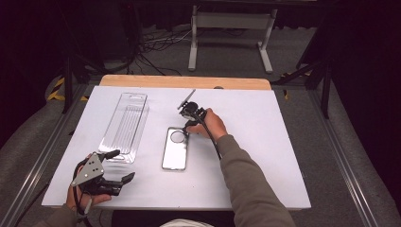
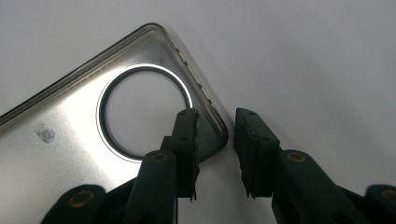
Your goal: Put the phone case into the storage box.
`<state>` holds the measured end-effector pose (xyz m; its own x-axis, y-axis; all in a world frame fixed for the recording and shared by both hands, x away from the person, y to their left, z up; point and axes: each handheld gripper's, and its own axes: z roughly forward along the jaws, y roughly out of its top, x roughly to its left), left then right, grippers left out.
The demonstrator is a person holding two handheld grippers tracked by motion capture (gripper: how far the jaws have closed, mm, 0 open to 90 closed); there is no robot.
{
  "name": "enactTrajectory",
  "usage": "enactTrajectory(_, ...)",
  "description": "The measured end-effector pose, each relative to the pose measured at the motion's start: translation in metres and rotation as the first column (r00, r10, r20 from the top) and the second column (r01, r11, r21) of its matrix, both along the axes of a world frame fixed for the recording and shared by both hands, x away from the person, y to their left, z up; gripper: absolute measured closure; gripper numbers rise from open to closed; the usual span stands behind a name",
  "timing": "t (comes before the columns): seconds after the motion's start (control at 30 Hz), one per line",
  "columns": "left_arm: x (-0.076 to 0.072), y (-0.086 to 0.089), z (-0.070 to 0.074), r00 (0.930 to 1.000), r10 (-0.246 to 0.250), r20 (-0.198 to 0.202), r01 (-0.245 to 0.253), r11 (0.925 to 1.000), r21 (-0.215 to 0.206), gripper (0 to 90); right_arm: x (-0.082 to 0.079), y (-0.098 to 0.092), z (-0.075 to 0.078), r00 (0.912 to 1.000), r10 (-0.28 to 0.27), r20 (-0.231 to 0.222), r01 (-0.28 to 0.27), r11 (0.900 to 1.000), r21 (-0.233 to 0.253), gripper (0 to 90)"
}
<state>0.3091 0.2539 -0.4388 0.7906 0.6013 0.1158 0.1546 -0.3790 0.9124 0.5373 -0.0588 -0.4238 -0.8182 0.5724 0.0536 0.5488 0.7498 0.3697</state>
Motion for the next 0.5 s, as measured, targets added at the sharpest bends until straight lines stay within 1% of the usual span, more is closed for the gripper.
enactTrajectory(0.07,0.0,-0.0004,-0.0002,1.0,0.0,-0.003,0.0,1.0,0.001,10.3,0.0,0.0004,0.0002,0.9999,0.007,-0.009,-0.007,1.0,-0.01,75.6)
enactTrajectory(0.13,-0.0001,-0.0001,0.0001,1.0,0.002,0.001,-0.002,1.0,0.002,10.3,-0.0001,0.0017,0.0003,0.9999,0.013,-0.006,-0.013,1.0,-0.028,76.8)
enactTrajectory(0.3,0.0,0.0003,0.0001,1.0,0.001,0.0,-0.001,1.0,0.002,10.4,0.0003,0.0034,0.0006,0.9998,0.018,-0.002,-0.018,0.999,-0.04,78.5)
enactTrajectory(0.37,-0.0001,0.0002,0.0001,1.0,0.002,0.0,-0.002,1.0,0.001,10.4,-0.0008,0.0044,0.0008,0.9999,0.01,0.012,-0.01,0.999,-0.047,81.0)
enactTrajectory(0.43,0.0,0.0003,0.0001,1.0,0.001,-0.002,-0.001,1.0,0.002,10.4,-0.0013,0.0046,0.0008,0.9999,0.006,0.015,-0.005,0.999,-0.045,81.8)
enactTrajectory(0.5,0.0001,0.0003,0.0001,1.0,0.001,-0.002,-0.001,1.0,0.002,10.4,-0.003,0.0059,0.0006,0.9996,-0.005,0.029,0.006,0.999,-0.048,82.3)
